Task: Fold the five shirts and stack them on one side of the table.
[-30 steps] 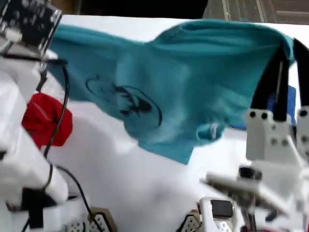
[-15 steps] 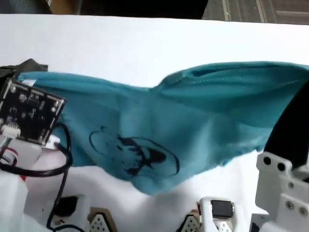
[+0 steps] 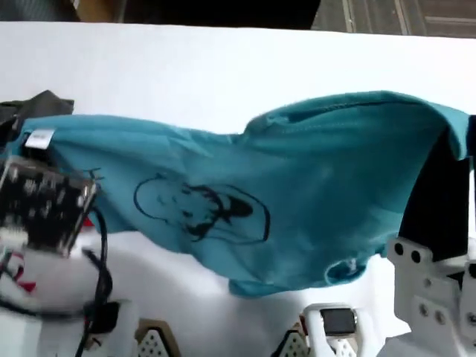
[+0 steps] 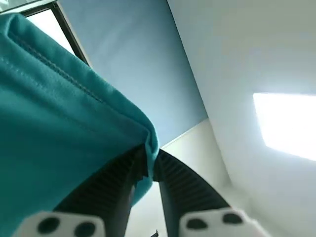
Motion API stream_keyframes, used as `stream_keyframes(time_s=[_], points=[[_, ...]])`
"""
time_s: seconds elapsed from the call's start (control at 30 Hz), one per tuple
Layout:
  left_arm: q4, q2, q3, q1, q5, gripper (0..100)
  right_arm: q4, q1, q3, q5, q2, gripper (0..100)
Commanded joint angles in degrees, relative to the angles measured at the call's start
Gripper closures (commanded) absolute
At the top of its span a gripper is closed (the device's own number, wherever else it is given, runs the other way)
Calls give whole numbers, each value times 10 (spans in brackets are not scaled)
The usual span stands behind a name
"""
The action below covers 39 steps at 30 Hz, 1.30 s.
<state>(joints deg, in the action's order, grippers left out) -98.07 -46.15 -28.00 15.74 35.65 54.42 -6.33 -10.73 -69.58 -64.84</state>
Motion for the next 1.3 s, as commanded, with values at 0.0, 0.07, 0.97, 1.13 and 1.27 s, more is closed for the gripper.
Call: stream_keyframes(time_s=[0.0,0.07,0.97,1.13,1.27], points=[[6,-6,-12,8,1,976,16,-5,-12,-5,7,978],[6,-16,-9,8,3,976,22,-5,-12,-4,7,978],[55,-2,45,62,-1,976,21,111,49,121,9,978],[58,-2,41,61,-1,976,21,109,49,121,8,978],[53,-3,41,61,-1,976,23,112,47,121,5,978]])
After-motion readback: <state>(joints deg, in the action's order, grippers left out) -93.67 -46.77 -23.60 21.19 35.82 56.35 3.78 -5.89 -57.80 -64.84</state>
